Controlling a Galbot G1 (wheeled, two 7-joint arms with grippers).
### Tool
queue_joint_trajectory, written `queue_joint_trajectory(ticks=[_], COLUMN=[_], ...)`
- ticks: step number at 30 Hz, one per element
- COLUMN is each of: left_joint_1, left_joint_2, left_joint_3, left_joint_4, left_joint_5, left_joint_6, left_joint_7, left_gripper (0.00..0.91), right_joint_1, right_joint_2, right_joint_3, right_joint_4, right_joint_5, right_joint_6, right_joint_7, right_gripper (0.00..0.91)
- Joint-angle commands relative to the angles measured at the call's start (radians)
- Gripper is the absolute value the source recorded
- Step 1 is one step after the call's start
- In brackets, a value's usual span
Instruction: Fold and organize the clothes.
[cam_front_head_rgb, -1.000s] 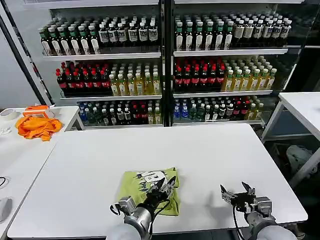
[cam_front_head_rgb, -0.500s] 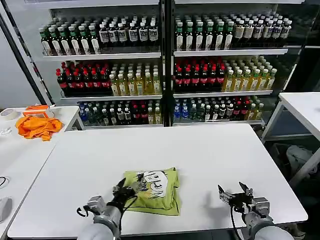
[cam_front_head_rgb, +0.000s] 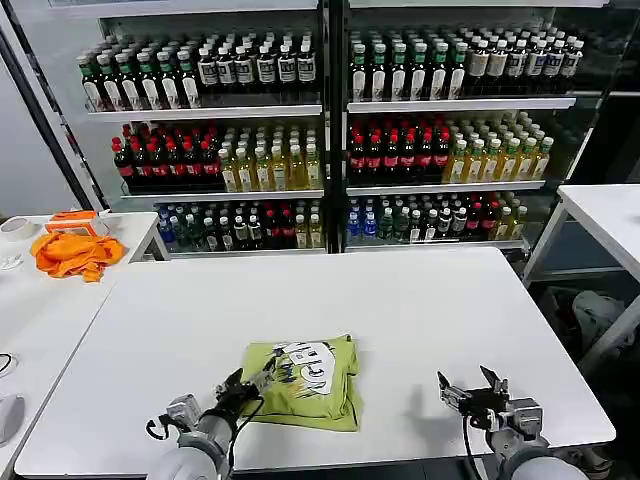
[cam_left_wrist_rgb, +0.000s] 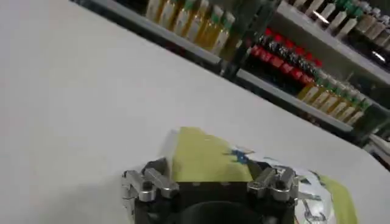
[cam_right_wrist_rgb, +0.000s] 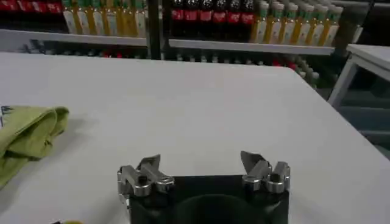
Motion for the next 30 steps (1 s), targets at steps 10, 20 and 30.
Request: queue_joint_trajectory(ticks=[10,20,30], left_joint_1=[-0.004,-0.004,0.028], left_joint_2=[-0.027,-0.058,-0.048], left_joint_3=[-0.053,-0.109,-0.304], left_joint_4=[0.042,0.034,-0.034], left_joint_5=[-0.323,-0.457,-0.636], left_joint_6=[0.017,0.005,0.004], left_joint_7=[0.046,0.066,0.054], left_gripper=[0.020,0.020,0.020], right_joint_1=[-0.012,-0.015,-0.007], right_joint_2=[0.004,0.008,0.006], right_joint_3=[0.006,0.008,0.016], right_joint_4=[0.010,0.016,0.018], right_joint_5=[-0.002,-0.002,0.007], right_joint_6=[0.000,-0.001,0.000], right_joint_7=[0.001,0.001,0.000], right_gripper=[0.907,0.907,0.907])
